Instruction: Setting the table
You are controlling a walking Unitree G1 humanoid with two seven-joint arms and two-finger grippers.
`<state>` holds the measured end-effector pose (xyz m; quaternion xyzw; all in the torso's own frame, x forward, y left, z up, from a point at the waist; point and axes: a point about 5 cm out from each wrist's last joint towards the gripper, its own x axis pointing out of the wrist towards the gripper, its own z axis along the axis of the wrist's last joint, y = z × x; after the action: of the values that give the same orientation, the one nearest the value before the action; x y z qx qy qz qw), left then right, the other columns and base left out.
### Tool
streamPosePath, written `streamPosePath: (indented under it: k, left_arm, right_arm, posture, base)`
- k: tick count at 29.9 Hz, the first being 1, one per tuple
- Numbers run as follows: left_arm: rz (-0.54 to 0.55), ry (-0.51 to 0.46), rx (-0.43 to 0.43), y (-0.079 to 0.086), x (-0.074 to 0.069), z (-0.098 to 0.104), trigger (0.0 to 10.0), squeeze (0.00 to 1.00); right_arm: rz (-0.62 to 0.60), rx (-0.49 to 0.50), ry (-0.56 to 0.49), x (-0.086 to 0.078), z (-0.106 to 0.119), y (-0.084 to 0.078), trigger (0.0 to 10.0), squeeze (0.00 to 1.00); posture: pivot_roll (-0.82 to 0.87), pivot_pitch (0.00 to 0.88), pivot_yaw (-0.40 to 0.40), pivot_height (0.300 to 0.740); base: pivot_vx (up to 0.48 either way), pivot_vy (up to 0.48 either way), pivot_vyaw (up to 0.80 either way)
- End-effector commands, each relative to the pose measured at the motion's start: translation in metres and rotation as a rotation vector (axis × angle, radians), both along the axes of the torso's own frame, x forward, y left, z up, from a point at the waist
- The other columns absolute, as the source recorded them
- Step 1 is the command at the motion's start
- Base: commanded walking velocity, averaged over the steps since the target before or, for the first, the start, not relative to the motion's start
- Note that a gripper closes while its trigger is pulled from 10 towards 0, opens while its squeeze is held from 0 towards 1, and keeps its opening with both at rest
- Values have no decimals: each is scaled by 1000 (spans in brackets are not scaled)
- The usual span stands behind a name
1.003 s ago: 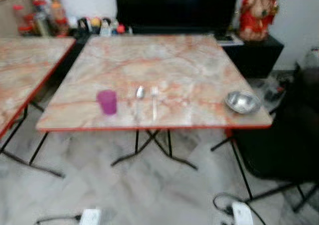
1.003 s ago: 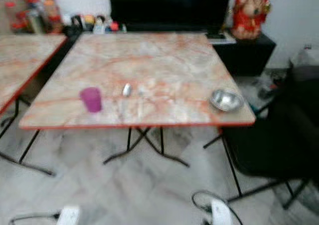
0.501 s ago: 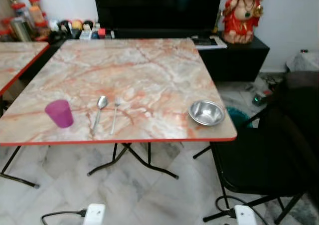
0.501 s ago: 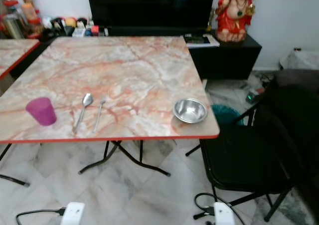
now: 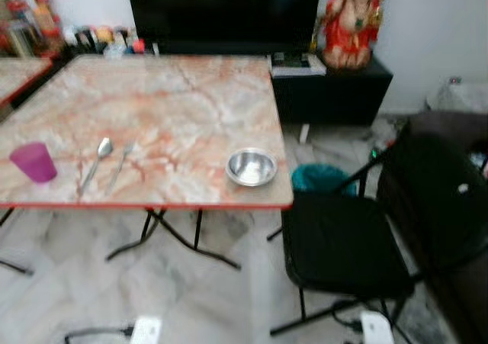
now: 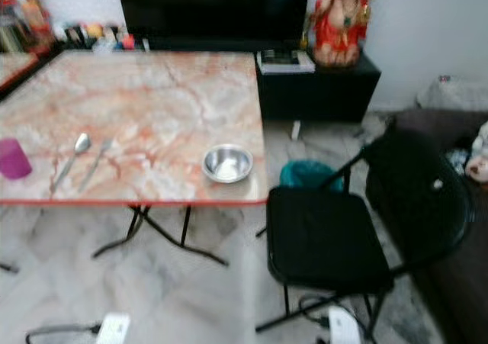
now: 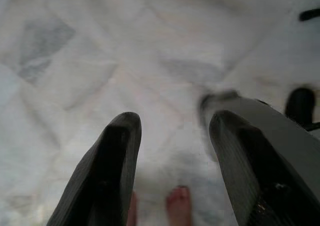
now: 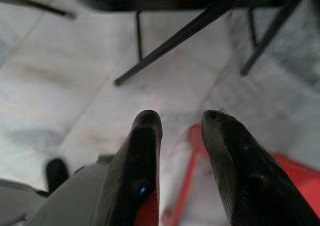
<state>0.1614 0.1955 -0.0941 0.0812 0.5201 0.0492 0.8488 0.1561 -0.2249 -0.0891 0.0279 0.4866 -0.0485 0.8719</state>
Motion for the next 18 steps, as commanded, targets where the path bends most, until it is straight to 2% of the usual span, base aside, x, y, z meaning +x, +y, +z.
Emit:
streamPosePath:
  k: [1, 18]
  left_arm:
    - [-3, 8, 22, 8, -2, 1, 10000, 0]
    - [12, -14, 33, 13, 1, 3, 10000, 0]
  right_arm:
    - [3, 16, -2, 1, -1, 7, 10000, 0]
    - [2, 17, -3, 2, -1, 6, 10000, 0]
  posture:
    - [10, 0, -39, 740]
    - [5, 0, -38, 740]
  base:
    - [0, 0, 0]
    - [0, 0, 0]
